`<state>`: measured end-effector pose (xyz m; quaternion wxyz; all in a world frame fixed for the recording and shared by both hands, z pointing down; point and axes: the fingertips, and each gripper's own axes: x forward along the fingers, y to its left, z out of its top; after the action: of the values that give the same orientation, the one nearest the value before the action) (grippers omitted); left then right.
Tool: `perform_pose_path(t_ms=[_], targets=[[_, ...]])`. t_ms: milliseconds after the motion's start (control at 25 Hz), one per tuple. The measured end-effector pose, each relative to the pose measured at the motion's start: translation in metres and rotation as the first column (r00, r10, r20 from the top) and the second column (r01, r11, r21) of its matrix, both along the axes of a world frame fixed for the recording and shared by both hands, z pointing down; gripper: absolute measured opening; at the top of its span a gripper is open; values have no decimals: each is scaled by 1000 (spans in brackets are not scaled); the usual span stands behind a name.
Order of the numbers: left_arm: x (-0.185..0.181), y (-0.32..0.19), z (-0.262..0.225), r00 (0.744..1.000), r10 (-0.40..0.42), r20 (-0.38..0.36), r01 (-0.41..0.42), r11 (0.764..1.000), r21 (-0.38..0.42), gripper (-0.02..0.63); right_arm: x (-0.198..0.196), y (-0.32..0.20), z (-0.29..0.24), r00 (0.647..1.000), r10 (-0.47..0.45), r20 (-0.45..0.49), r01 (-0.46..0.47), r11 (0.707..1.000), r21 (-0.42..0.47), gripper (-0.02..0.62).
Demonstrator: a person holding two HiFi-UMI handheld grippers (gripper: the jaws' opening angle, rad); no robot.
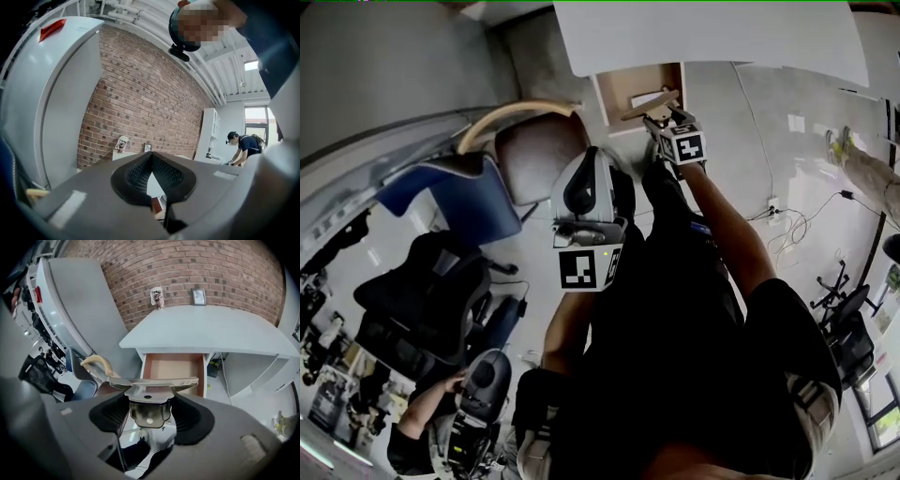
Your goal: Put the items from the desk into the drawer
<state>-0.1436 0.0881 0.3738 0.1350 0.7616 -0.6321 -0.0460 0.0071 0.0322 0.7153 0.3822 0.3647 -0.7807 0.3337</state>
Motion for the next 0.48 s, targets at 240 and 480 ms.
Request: perform_pose_path(t_ms=[240, 480], targets=[[-14, -30, 39, 999, -32, -11, 31, 998, -51, 12, -11, -18, 64, 999, 20, -26, -23, 994, -111, 282], [26, -48, 68, 999, -44, -1, 44, 996, -76, 12, 30, -17, 113, 998, 33, -61, -46, 975, -217, 283]])
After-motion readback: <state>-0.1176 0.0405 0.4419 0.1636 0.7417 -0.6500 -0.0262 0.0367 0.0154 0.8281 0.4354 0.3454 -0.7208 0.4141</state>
